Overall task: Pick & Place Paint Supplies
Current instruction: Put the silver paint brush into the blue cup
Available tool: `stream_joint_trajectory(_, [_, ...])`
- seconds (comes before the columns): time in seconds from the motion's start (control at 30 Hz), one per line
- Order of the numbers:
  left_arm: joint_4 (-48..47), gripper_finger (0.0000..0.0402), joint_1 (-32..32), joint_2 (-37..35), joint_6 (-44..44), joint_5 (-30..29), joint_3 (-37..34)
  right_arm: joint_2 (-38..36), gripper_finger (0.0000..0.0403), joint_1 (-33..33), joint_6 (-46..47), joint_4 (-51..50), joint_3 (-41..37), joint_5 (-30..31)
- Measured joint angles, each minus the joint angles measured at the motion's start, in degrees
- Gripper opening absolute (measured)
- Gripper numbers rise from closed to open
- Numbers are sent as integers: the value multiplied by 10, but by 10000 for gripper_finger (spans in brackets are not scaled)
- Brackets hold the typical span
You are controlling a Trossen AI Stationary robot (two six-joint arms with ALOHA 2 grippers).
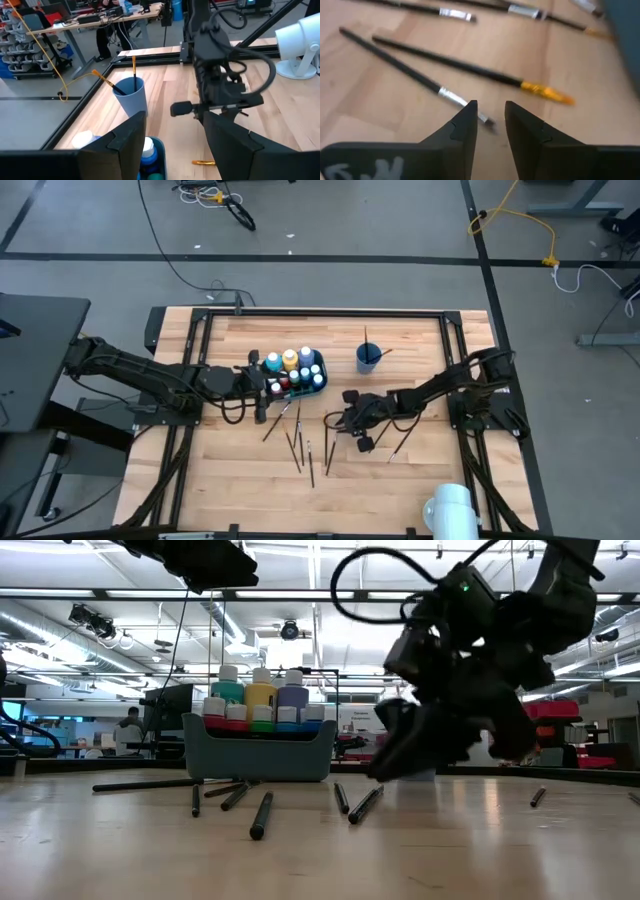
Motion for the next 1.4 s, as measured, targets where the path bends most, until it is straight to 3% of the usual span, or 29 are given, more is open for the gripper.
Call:
stream_joint_trajectory(0.37, [0, 210, 0, 0, 1, -1, 0, 15, 102, -1, 1, -5, 0, -11])
stream_joint_trajectory(0.57, [0, 210, 0, 0, 1, -2, 0, 13, 102, -1, 56, 16, 0, 4])
stream_joint_trajectory(0.77, [0, 210, 0, 0, 1, -2, 0, 13, 102, 10, -100, 26, 0, -16])
stream_joint_trajectory(0.83, [0, 210, 0, 0, 1, -2, 0, 13, 102, 13, -97, 43, 0, -28])
stream_joint_trajectory(1.03, [0, 210, 0, 0, 1, -2, 0, 12, 102, 12, 167, 100, 0, 32])
stream_joint_trajectory(1.17, [0, 210, 0, 0, -1, -2, 0, 12, 102, 21, 189, 99, 0, 27])
stream_joint_trajectory(1.4, [0, 210, 0, 0, -10, 1, 0, 12, 96, 56, 360, 84, 0, 128])
